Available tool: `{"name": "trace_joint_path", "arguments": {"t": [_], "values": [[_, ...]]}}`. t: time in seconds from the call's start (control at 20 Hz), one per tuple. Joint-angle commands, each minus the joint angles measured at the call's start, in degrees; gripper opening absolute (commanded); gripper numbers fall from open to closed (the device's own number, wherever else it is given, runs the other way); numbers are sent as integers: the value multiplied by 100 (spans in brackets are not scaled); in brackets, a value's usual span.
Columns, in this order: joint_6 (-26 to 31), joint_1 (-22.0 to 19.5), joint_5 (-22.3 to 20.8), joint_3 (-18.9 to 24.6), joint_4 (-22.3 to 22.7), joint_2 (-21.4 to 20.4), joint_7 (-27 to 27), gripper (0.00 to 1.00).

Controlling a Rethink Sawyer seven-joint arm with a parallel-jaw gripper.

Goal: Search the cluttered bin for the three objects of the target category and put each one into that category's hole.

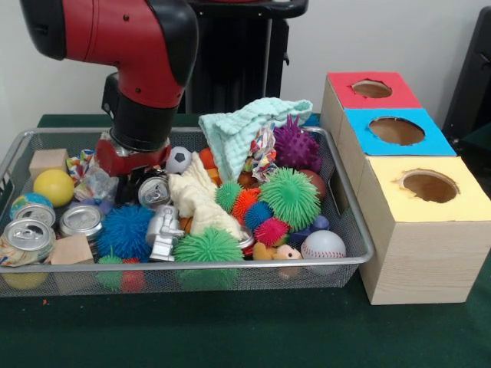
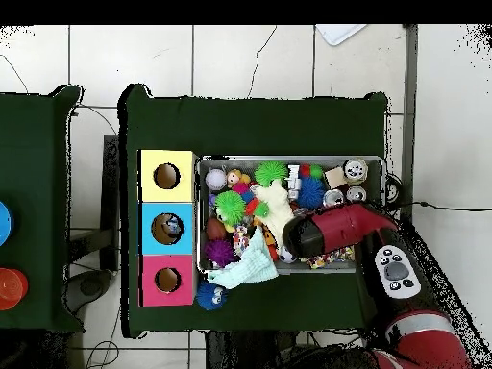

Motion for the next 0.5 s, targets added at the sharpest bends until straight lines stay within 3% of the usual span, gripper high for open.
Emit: {"name": "trace_joint_path", "arguments": {"t": [0.05,0.45,0.5], "values": [[189,-101,207,-150,702,99,487,0],[938,-12,684,-228,1165,-703,32,0],[979,6,714,-252,1161,-720,-53,100]]}}
